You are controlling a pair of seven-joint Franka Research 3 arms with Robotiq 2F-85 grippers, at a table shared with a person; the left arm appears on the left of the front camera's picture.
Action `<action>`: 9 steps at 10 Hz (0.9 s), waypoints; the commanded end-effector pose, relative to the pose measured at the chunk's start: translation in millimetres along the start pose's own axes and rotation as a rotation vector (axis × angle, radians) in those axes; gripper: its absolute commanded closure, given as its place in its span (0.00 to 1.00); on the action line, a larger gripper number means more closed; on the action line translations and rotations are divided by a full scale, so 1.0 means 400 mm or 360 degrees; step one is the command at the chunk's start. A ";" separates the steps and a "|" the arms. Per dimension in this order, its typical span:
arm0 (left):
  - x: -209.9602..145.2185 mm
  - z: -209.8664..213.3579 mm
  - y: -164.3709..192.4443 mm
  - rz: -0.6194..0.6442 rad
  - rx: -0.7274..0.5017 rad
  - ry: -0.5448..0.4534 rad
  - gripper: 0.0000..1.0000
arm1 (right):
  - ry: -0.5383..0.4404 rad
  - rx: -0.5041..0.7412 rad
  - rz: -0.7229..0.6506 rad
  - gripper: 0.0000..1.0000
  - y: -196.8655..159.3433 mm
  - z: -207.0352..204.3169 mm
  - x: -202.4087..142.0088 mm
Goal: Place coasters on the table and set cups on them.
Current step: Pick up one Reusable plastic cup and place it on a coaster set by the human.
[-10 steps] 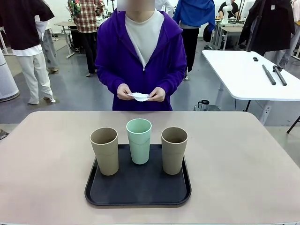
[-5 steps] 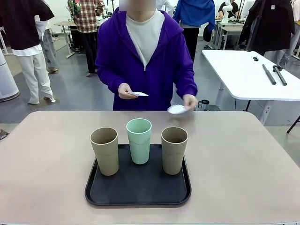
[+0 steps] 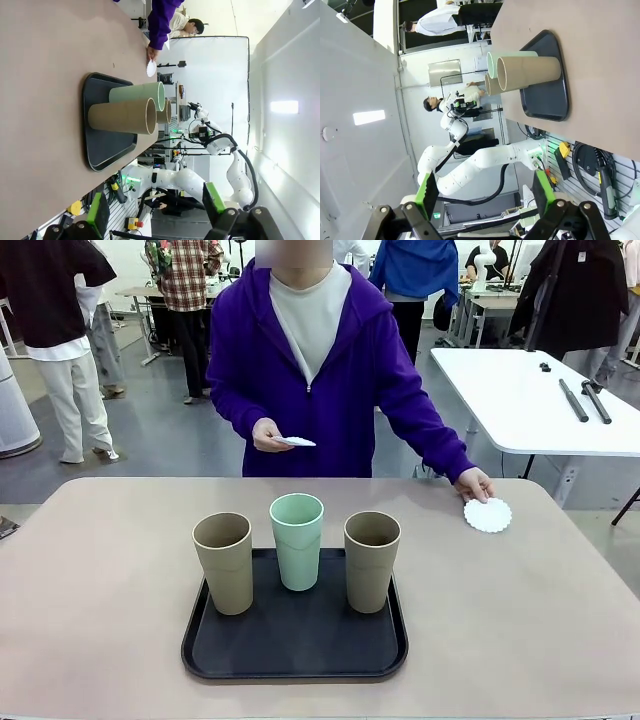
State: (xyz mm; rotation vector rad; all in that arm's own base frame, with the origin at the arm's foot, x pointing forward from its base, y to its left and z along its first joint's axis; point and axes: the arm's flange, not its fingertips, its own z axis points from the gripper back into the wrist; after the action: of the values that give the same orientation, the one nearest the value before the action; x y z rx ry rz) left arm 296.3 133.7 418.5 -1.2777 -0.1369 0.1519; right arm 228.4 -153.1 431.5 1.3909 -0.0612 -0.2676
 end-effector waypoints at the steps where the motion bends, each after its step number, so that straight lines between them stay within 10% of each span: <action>1: -0.001 0.004 -0.001 -0.0005 -0.0008 -0.0008 0.00 | 0.0003 0.0005 0.0001 0.00 0.001 0.000 0.000; 9: -0.001 0.004 -0.001 -0.0005 -0.0008 -0.0008 0.00 | 0.0003 0.0005 0.0001 0.00 0.001 0.000 0.000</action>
State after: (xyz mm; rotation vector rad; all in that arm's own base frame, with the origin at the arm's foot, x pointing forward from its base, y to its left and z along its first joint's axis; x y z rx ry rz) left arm 296.3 133.7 418.6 -1.2776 -0.1368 0.1518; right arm 228.4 -153.1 431.5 1.3908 -0.0611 -0.2676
